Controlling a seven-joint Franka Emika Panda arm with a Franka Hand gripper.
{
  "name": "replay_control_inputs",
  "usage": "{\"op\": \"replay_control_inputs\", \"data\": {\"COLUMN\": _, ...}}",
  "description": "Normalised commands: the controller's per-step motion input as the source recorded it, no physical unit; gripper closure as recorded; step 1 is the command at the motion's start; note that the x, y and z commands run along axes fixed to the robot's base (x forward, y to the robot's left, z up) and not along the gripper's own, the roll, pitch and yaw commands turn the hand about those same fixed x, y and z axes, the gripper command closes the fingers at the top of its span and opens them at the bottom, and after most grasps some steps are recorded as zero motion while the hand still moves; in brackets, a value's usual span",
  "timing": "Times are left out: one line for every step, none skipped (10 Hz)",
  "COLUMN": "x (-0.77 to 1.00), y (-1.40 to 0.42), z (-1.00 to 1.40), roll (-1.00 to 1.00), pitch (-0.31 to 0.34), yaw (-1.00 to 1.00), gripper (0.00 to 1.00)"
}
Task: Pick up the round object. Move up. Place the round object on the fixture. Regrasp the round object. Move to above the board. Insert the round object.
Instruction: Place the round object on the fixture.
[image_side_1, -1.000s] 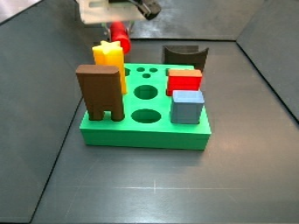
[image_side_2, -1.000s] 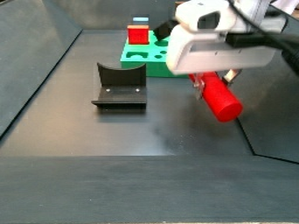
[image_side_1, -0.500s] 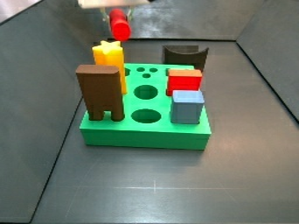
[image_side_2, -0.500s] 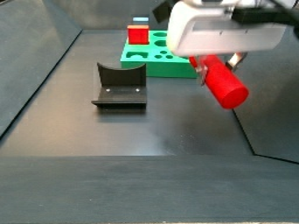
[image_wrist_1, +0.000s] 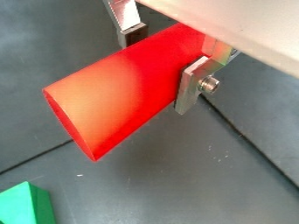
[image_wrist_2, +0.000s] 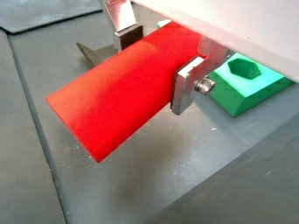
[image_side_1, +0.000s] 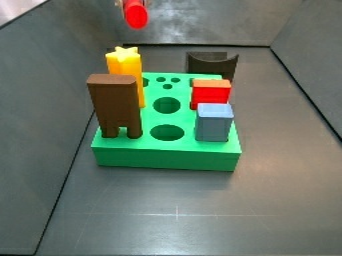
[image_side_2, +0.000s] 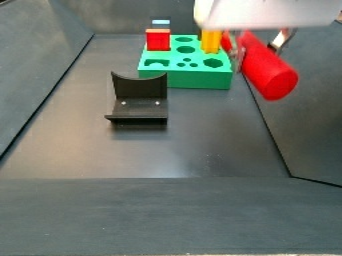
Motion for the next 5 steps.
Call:
{"op": "replay_control_inputs", "data": {"x": -0.03, "y": 0.01, "z": 0.63, "roll": 0.1, "pitch": 0.067, "yaw": 0.0, "gripper": 1.0}}
{"op": "replay_control_inputs", "data": {"x": -0.02, "y": 0.01, "z": 0.49, "roll": 0.1, "pitch": 0.075, "yaw": 0.01, "gripper": 1.0}}
{"op": "replay_control_inputs", "data": {"x": -0.01, "y": 0.01, "z": 0.4, "roll": 0.1, "pitch": 0.078, "yaw": 0.02, "gripper": 1.0}}
{"op": "replay_control_inputs", "data": {"x": 1.0, "y": -0.6, "z": 0.14, "roll": 0.14, "pitch": 0.062, "yaw": -1.0, "gripper": 1.0}}
{"op": "replay_control_inputs", "data": {"x": 1.0, "y": -0.6, "z": 0.1, "roll": 0.14, "pitch": 0.072, "yaw": -1.0, "gripper": 1.0}}
